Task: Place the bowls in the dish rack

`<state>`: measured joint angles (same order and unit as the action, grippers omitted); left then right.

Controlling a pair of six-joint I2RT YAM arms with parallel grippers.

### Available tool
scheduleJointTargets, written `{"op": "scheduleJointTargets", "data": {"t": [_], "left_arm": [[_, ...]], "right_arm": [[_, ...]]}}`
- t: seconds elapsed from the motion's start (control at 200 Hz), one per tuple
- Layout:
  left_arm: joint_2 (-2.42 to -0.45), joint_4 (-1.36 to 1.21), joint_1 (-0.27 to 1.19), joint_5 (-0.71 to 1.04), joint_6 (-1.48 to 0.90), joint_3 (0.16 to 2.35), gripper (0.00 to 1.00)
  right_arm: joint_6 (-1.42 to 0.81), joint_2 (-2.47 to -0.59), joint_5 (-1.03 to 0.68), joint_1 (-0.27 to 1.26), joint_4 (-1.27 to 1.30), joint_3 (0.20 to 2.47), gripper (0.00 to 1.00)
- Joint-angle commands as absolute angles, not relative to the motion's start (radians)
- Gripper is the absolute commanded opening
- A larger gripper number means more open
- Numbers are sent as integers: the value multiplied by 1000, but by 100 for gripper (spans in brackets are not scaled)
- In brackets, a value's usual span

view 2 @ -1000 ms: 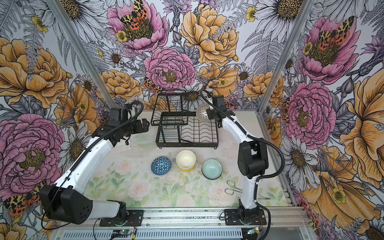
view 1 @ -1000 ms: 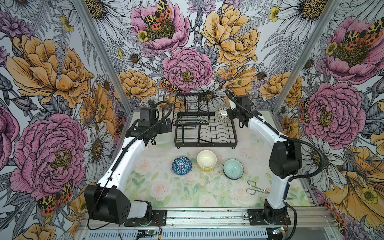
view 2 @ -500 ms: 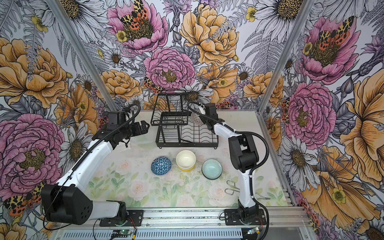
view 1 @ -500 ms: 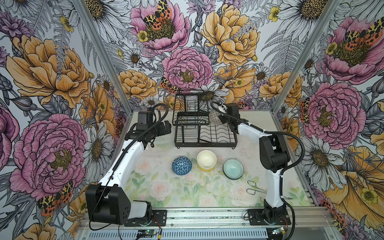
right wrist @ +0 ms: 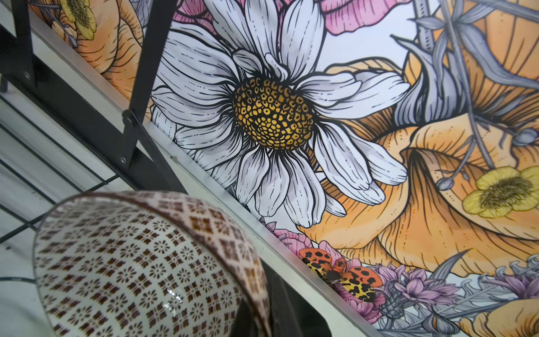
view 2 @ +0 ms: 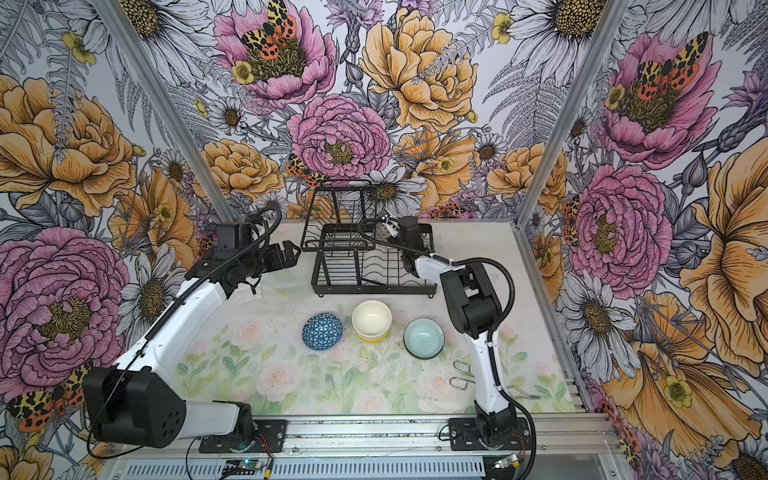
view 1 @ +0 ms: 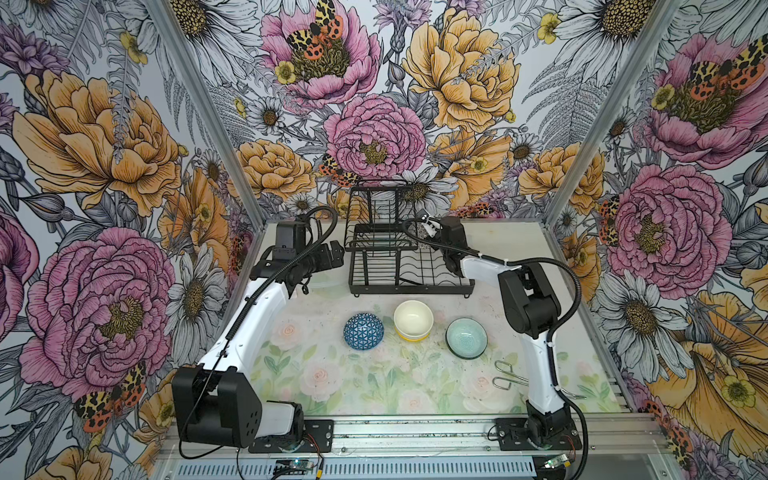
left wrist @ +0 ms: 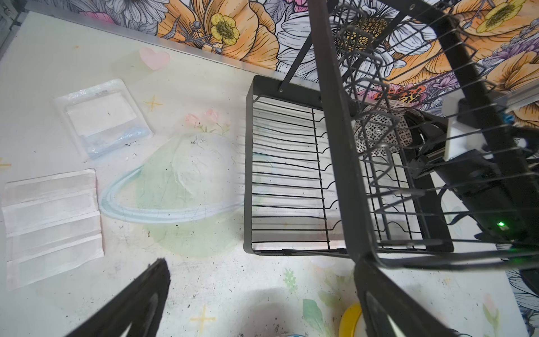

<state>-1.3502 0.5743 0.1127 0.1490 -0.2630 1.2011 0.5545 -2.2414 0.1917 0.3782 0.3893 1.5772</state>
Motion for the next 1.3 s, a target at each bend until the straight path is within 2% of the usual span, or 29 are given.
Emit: {"op": "scheduleJointTargets", "data": {"t": [0.0,0.776,1.101,1.291], "left_arm": [[-1357,547,104,177,-268,1201,99],[-1347,548,104,183,-262,1196,99],[-1348,548,104,184,-261,1197,99],[-1345,548,105,186,-262,1194,99]], "right_arm": [[602,-2259,225,388,536,1597,0],[691,-2364,265,422,713,1615,0],[708,-2385,231,434,811,1590,0],[762,-2412,139,436,881,1566,0]]}}
